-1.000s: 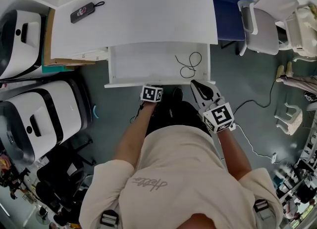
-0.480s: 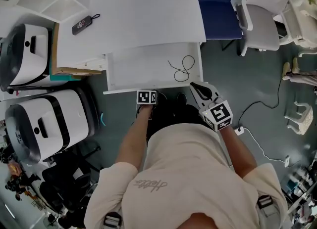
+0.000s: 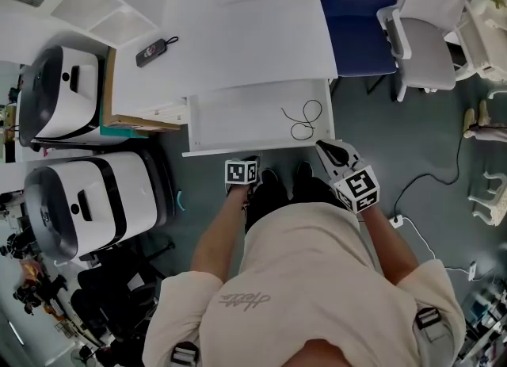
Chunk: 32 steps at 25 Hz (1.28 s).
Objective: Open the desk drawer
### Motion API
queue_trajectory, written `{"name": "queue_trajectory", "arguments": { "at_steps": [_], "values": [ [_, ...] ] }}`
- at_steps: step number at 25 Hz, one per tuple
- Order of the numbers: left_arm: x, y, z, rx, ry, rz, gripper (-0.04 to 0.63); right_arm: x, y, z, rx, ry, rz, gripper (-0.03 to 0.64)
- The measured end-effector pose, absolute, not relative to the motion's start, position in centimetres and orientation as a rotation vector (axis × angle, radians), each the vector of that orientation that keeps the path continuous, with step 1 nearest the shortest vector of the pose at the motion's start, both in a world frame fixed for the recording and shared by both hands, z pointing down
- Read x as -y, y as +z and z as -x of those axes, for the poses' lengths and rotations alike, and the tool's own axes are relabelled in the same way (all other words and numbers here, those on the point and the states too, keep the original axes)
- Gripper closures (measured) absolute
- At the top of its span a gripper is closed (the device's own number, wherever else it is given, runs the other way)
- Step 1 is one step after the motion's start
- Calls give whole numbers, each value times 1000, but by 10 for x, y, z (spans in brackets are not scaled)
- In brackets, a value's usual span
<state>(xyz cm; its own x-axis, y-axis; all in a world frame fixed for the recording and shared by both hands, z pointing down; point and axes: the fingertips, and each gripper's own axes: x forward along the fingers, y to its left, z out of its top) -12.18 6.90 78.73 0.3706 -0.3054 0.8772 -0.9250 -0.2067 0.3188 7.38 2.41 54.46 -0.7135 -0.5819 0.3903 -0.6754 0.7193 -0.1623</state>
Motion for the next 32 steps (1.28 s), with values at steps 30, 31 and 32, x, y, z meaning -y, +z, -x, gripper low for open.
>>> {"name": "queue_trajectory", "arguments": {
  "at_steps": [30, 31, 32],
  "values": [
    [10, 361, 172, 1461, 305, -2487, 580, 25, 365, 24, 2795, 124, -1044, 619],
    [11, 351, 173, 1471, 286, -2504, 580, 25, 355, 26, 2808, 112, -1043, 619],
    [13, 342, 175, 1484, 264, -2519, 580, 25, 345, 28, 2818, 104, -1047, 620]
  ]
}}
